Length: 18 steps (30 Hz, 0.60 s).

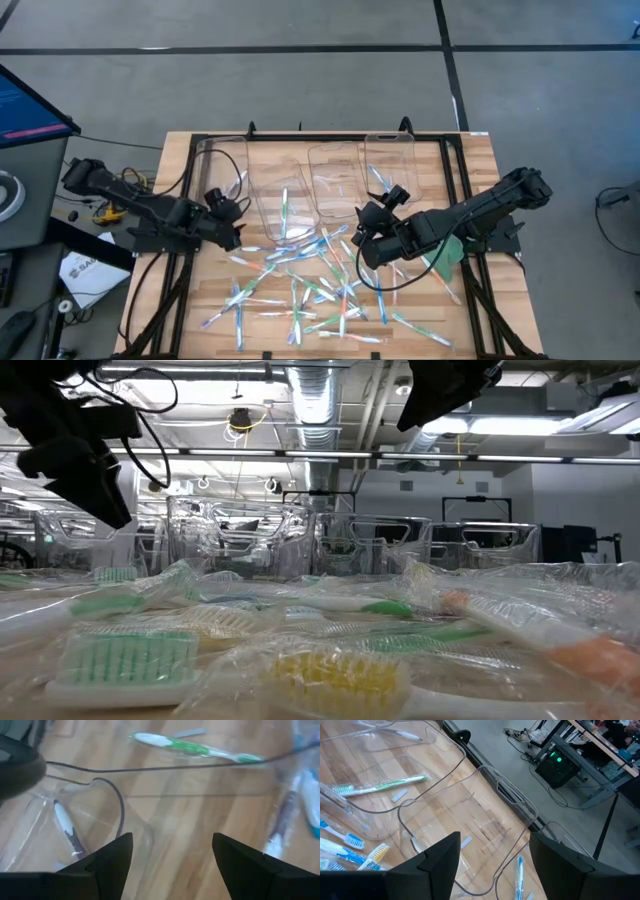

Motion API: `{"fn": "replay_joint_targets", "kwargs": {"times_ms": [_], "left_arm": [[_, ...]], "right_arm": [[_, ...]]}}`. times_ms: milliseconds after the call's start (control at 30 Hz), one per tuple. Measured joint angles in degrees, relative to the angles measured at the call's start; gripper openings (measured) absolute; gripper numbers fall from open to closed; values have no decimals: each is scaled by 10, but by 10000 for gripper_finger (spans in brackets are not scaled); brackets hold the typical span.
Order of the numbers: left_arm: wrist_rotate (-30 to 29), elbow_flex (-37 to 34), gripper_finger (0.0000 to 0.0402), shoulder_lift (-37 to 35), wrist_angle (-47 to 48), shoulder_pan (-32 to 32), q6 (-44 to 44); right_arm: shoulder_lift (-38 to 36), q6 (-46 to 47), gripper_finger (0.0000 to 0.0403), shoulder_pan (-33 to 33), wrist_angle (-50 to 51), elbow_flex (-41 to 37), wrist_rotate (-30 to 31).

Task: Pick & Place Toothbrushes
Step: Adjust the left transparent bin, then put the orange toothbrush into the middle right transparent bin

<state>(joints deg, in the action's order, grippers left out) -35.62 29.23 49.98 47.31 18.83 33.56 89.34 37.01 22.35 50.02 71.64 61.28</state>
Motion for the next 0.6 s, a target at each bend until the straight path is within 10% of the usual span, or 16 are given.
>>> {"fn": "replay_joint_targets", "kwargs": {"times_ms": [600], "left_arm": [[30,42,269,0,-40,58,28]], "right_arm": [[0,0,232,0,0,0,0]]}}
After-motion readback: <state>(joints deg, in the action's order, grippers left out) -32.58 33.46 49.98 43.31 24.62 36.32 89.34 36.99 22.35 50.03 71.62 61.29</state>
